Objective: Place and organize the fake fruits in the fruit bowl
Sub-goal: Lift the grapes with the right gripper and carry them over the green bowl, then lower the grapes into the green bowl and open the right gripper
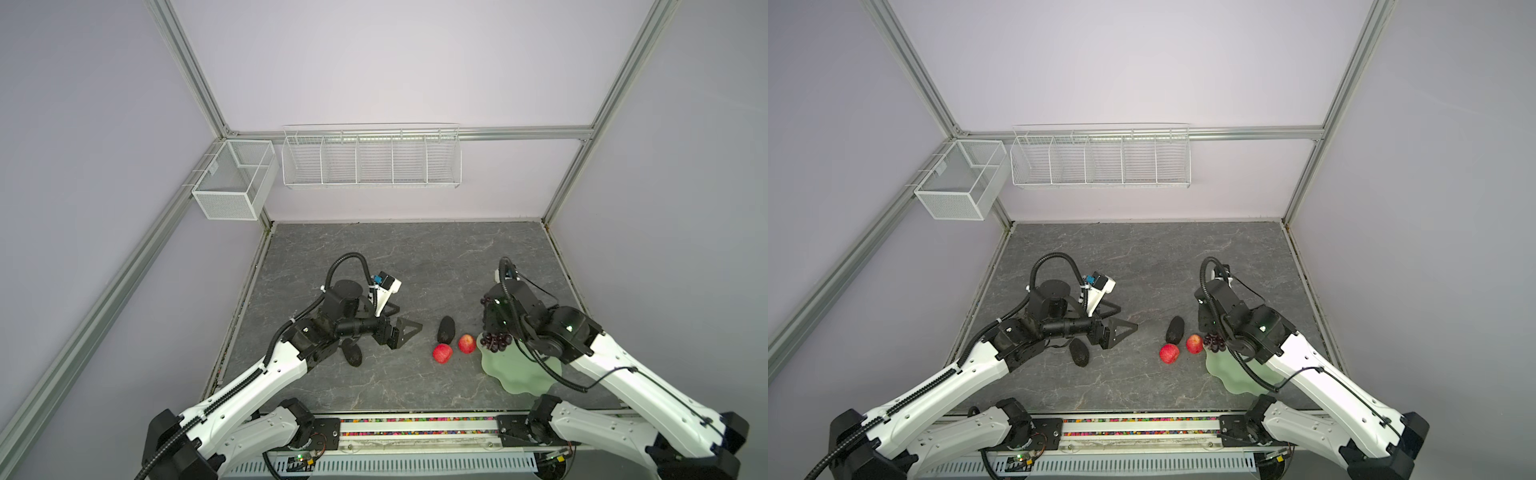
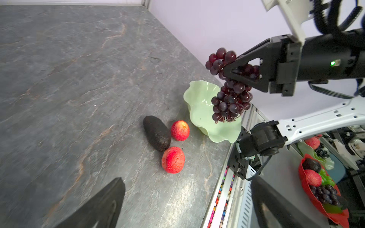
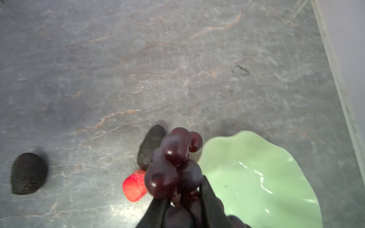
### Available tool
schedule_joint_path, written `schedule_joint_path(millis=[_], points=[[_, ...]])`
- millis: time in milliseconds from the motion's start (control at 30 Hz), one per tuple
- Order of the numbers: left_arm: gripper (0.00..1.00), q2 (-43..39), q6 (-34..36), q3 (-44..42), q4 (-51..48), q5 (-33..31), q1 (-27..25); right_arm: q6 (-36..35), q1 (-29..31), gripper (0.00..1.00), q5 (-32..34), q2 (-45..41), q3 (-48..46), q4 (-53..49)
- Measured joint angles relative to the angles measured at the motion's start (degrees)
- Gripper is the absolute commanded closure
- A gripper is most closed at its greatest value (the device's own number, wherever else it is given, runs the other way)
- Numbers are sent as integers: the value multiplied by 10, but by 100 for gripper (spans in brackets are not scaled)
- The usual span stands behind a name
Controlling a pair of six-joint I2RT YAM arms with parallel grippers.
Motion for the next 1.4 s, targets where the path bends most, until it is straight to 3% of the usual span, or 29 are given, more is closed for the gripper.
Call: schedule_joint_path(millis=[233,367,567,767,1400], points=[[1,61,27,31,36,34,-16,65,-29,72,31,-17,-65,-63],[1,76,45,37,42,48,-20,71,-83,72,29,-29,-103,-56],[1,82,62,38,45,59,-22,47,-162,73,-24,3,-145,-2],[1,85,78,38,45,59,-27,24,-198,72,-83,55,-167,59],[1,98,98,41,27,52,-27,-8,-239,51,-104,143,-192,118]])
